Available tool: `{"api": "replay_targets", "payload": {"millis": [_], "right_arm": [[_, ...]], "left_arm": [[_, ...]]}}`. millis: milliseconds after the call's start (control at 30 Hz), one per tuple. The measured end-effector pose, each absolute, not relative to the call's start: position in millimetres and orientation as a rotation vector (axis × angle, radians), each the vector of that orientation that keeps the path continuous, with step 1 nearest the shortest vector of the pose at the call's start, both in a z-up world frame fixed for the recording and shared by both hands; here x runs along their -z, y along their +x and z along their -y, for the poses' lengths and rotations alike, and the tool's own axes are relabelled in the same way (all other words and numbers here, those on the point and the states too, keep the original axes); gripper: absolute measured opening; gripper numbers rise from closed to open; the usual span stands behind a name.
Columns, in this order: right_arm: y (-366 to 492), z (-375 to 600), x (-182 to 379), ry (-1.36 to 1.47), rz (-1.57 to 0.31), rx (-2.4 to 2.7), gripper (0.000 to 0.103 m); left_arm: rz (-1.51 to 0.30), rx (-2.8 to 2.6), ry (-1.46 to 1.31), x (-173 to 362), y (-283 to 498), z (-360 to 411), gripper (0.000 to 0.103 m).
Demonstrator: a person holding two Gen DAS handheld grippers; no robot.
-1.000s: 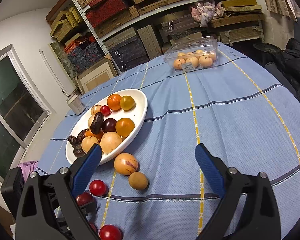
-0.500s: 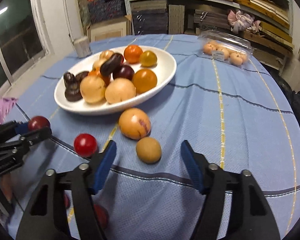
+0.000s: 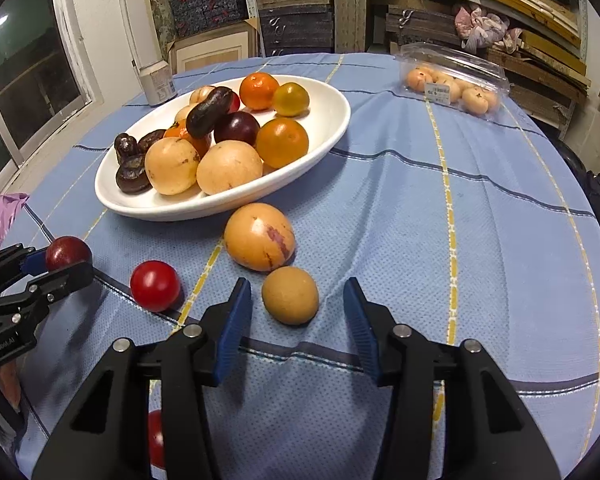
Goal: Organize fruits
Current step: 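Move the left tool to a dark red fruit and close on it, then grasp a small tan round fruit with the right tool while the left tool holds the red fruit, then carry both fruits over the white plate and open both tools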
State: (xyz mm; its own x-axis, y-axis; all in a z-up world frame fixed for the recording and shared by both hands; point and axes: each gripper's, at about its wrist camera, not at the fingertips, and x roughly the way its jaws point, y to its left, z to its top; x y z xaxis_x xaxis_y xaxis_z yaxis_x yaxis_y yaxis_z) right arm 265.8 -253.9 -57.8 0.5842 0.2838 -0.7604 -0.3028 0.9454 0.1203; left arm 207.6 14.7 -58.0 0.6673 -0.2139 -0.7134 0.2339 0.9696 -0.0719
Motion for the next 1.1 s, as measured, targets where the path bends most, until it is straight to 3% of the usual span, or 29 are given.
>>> {"api": "replay_targets", "payload": {"millis": [200, 333, 467, 600, 633, 833, 1100], "right_arm": [[255, 252, 40, -0.063, -0.751, -0.328, 0.047], [261, 239, 50, -0.12, -0.821, -0.37, 0.046], [270, 250, 58, -0.054, -0.888, -0.373, 0.037], [269, 249, 58, -0.055, -0.888, -0.38, 0.035], [270, 250, 58, -0.054, -0.887, -0.381, 0.027], [263, 252, 54, -0.018, -0.872, -0.403, 0.027], [268, 268, 4, 0.109, -0.734, -0.428, 0.027]], "left_arm": [[-0.815, 0.259, 0.037, 61, 208, -13, 0.039], [-0.819, 0.26, 0.037, 62, 208, -13, 0.039], [-0.823, 0.264, 0.039, 63, 208, -13, 0.04], [-0.825, 0.268, 0.04, 63, 208, -12, 0.04], [-0.825, 0.267, 0.04, 63, 208, -12, 0.04], [-0.817, 0.268, 0.026, 61, 208, -14, 0.04], [-0.729, 0.245, 0.0, 17, 233, -26, 0.04]]}}
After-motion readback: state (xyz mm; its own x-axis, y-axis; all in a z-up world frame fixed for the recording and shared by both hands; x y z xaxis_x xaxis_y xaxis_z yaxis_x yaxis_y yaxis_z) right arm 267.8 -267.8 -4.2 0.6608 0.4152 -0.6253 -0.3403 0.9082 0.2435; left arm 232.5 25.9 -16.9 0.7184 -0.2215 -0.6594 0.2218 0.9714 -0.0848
